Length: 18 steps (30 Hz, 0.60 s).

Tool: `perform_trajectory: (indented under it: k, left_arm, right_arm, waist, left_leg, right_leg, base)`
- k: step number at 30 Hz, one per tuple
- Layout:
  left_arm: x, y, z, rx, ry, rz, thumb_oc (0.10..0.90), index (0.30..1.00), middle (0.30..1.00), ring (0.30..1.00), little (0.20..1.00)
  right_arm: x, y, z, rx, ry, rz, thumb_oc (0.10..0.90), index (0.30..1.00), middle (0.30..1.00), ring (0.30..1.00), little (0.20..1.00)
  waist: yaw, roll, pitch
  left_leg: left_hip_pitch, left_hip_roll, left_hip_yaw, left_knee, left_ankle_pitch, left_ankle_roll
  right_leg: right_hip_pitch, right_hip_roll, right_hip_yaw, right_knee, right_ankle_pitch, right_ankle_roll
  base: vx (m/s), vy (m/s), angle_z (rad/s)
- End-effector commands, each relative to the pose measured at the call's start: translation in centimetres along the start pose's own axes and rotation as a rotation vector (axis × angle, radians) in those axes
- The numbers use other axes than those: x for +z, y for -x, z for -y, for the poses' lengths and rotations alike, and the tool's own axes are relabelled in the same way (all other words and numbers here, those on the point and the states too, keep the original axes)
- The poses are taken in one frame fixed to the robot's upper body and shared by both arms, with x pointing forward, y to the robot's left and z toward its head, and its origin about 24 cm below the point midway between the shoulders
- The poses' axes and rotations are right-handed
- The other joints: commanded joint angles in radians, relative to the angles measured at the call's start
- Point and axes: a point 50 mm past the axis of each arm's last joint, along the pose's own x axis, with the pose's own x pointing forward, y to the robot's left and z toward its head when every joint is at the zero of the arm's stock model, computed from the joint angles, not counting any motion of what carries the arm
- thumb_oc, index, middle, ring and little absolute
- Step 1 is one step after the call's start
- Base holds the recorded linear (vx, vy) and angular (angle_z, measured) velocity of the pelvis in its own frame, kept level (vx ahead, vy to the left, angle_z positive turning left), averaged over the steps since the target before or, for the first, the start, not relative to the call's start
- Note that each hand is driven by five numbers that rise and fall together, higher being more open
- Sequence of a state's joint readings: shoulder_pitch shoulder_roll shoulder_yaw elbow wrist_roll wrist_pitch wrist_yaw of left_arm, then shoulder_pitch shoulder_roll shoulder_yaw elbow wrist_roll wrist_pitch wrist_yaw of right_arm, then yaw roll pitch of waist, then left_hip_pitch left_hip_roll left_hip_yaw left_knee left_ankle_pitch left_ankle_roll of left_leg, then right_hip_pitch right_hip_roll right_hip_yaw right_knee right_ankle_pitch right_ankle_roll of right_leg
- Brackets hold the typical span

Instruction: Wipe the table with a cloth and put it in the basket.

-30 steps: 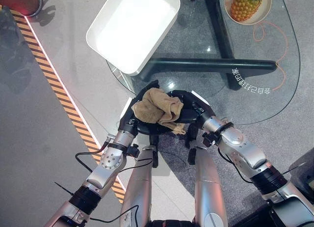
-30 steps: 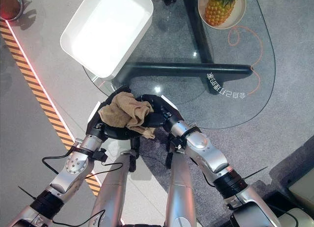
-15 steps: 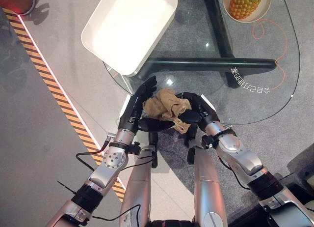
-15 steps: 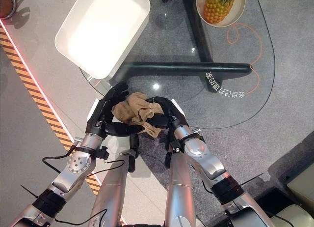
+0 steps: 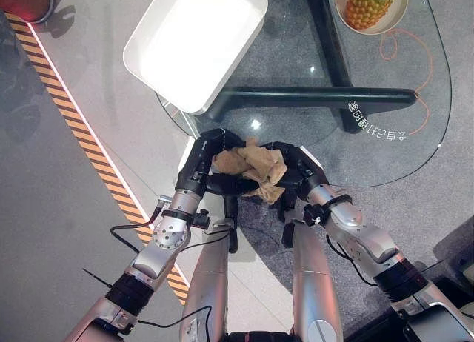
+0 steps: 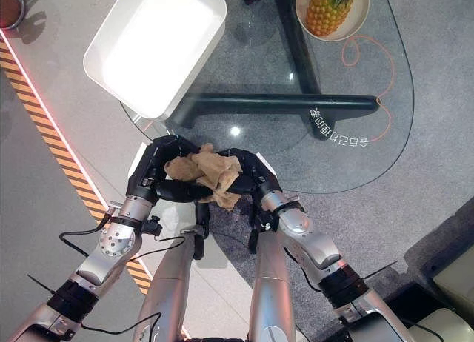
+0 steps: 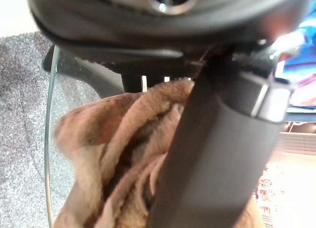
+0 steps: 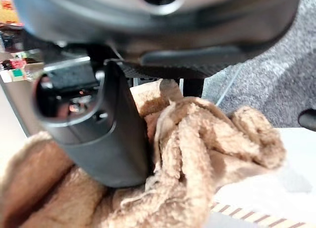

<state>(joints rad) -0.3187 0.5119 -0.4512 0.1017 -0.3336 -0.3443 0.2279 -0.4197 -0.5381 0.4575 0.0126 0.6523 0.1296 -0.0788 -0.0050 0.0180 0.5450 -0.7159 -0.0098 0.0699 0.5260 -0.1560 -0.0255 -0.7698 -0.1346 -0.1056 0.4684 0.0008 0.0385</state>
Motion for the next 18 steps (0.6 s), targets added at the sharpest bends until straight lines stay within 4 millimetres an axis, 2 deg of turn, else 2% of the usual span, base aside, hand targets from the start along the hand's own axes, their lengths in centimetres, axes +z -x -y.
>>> perform_trajectory:
  k: [1, 15, 16, 18]
  left_arm:
    - [3.7, -0.4, 3.1, -0.111, 0.087, 0.231, 0.100, 0.300, 0.300, 0.300, 0.200]
    - [3.4, -0.3, 3.1, -0.086, 0.105, 0.227, 0.100, 0.300, 0.300, 0.300, 0.200]
    - [3.4, -0.3, 3.1, -0.086, 0.105, 0.227, 0.100, 0.300, 0.300, 0.300, 0.200]
    - [3.4, -0.4, 3.1, -0.084, 0.102, 0.226, 0.100, 0.300, 0.300, 0.300, 0.200]
  right_arm:
    - [6.5, -0.3, -7.0, 0.387, -0.159, 0.304, 0.100, 0.300, 0.300, 0.300, 0.200]
    - [6.0, -0.3, -8.0, 0.461, -0.180, 0.267, 0.100, 0.300, 0.300, 0.300, 0.200]
    - [6.1, -0.3, -8.0, 0.462, -0.178, 0.266, 0.262, 0.439, 0.439, 0.439, 0.362]
    - [6.1, -0.3, -8.0, 0.467, -0.170, 0.265, 0.800, 0.900, 0.900, 0.900, 0.900]
  waist:
    - [0.017, -0.007, -0.025]
    - [0.022, -0.008, -0.025]
    - [0.022, -0.009, -0.025]
    - [0.023, -0.010, -0.025]
  left_leg:
    - [0.034, -0.063, 0.059, -0.078, 0.076, 0.105]
    - [0.036, -0.063, 0.059, -0.091, 0.085, 0.103]
    - [0.037, -0.063, 0.059, -0.092, 0.086, 0.102]
    - [0.035, -0.063, 0.059, -0.094, 0.087, 0.103]
  right_leg:
    - [0.041, 0.087, -0.019, -0.007, -0.019, -0.014]
    - [0.046, 0.086, -0.029, -0.019, -0.017, -0.016]
    - [0.046, 0.086, -0.029, -0.020, -0.016, -0.016]
    - [0.044, 0.087, -0.030, -0.019, -0.015, -0.017]
  base:
    - [0.00, 0.000, 0.00]
    - [0.00, 0.000, 0.00]
    - [0.00, 0.000, 0.00]
    - [0.00, 0.000, 0.00]
